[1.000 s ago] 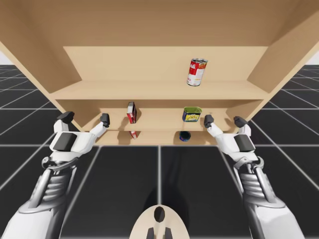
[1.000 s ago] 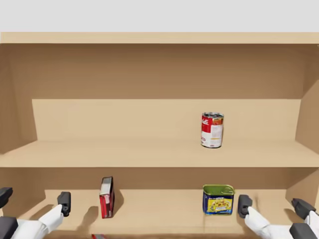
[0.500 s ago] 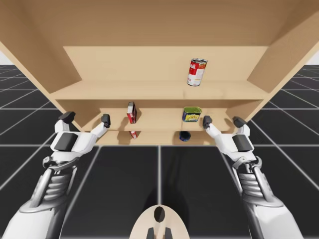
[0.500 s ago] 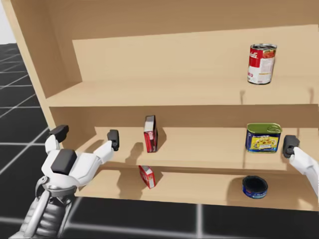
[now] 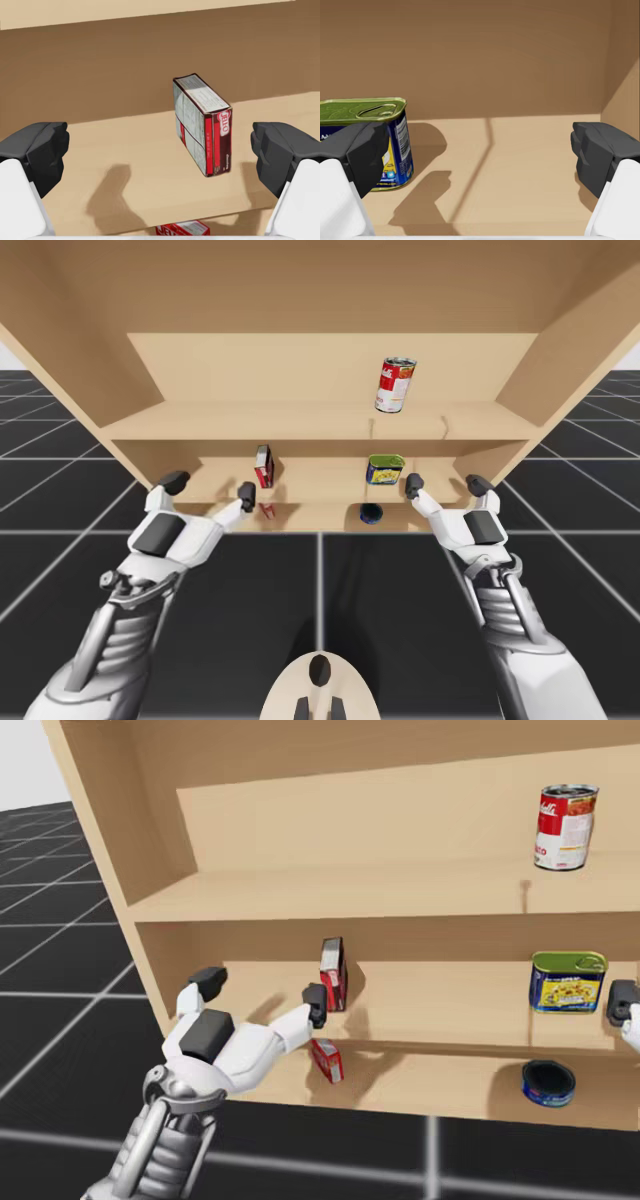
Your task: Find the pudding box on the shelf and bring it to me.
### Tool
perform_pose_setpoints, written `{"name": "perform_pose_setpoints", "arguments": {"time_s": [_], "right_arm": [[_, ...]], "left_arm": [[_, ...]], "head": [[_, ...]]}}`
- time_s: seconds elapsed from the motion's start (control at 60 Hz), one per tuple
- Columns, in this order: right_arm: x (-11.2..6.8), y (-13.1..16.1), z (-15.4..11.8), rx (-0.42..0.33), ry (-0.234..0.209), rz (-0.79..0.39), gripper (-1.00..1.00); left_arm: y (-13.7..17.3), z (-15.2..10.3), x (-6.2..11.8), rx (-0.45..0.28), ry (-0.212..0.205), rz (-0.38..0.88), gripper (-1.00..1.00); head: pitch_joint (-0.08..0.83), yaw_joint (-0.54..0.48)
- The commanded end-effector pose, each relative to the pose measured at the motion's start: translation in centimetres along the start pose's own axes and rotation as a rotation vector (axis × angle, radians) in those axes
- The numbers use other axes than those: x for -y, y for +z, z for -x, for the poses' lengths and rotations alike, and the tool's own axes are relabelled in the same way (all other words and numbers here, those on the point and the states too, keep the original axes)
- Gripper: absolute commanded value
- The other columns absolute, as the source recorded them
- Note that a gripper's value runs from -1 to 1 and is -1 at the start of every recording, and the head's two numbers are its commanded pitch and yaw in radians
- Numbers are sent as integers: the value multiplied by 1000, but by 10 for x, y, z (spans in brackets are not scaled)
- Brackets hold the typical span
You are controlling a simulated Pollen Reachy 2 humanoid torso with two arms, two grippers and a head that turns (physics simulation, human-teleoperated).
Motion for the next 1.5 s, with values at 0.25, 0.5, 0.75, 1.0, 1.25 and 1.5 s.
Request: {"name": "perform_pose_setpoints", "arguments": {"time_s": [0.25,0.5,0.75,1.0,1.25,1.5], "right_arm": [[1,0,1,4,7,6,-1000],[2,0,2,8,28,13,-1000],[4,0,2,12,35,19,-1000],[4,0,3,13,44,25,-1000],[5,-1,3,14,48,30,-1000],[5,-1,4,16,49,34,-1000]], "left_arm": [[-29,-9,64,-83,77,93,-1000],[-79,15,70,-147,78,22,-1000],[-102,34,70,-204,120,-11,-1000],[-101,39,73,-196,113,17,1000],[-99,36,72,-172,104,13,1000],[-78,-2,59,-51,70,-5,1000]], "head": [[376,262],[380,264],[388,262],[392,264],[393,263],[389,262]]}}
